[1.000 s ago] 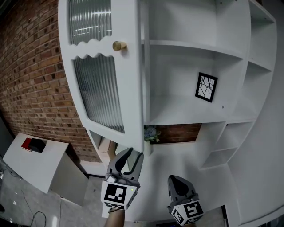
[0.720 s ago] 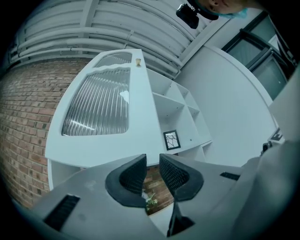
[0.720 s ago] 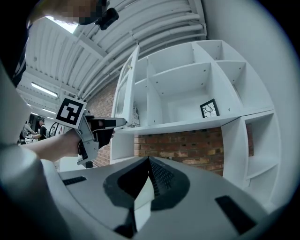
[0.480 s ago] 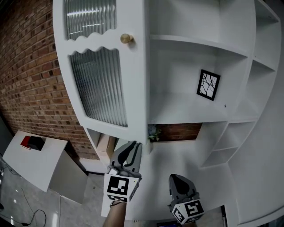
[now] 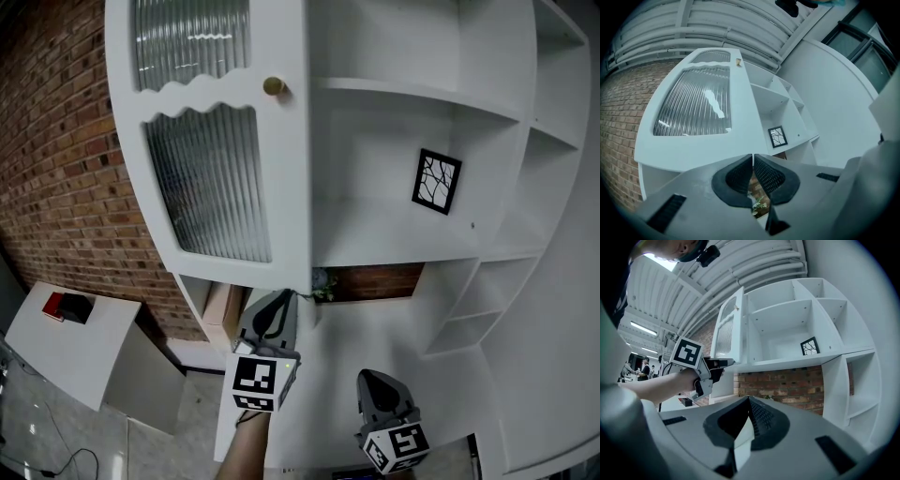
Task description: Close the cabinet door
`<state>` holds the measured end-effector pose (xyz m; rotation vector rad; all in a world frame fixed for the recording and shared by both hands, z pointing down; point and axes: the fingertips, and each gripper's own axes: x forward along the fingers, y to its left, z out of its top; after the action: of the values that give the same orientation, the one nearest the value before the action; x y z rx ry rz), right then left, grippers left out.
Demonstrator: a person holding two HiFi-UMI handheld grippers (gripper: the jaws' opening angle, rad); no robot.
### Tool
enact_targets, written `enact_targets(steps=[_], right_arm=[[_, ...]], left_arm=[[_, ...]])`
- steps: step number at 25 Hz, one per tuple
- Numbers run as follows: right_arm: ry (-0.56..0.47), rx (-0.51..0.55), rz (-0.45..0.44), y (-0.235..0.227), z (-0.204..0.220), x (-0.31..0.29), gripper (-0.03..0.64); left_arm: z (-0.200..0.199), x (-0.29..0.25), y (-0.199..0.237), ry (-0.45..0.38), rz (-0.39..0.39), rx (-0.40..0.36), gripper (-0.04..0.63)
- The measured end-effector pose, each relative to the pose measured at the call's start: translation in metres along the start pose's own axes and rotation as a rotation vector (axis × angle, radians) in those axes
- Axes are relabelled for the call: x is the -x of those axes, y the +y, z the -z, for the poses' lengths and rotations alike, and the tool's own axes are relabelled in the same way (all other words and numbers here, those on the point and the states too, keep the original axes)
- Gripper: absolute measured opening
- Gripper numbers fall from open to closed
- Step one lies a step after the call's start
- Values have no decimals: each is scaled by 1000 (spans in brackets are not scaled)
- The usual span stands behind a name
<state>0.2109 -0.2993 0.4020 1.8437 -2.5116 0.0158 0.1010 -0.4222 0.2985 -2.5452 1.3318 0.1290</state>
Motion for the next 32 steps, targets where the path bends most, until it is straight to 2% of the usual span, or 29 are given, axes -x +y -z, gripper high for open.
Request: enact_targets(steps=[7,17,20,23,27,32], right_arm=[[9,-4,2,-8,0,-1,0],[-16,-66,21,-16,-3,5,0],[-5,-62,23,-13,1,8,0],[2,-50,75,-12,4,15,0],[3,-41,149,-5,6,29,0],[-6,-16,160,17,1,45,0]], left_arm=[[4,-17,5,-1,-23,0,18],[7,-28,11,32,-43,-11,17],[11,-26,7,75,-40,-11,17],[23,-9,1,125,-25,11,17],[36,35,1,133,-19,85,17],[35,93,3,111,-10,131,17]])
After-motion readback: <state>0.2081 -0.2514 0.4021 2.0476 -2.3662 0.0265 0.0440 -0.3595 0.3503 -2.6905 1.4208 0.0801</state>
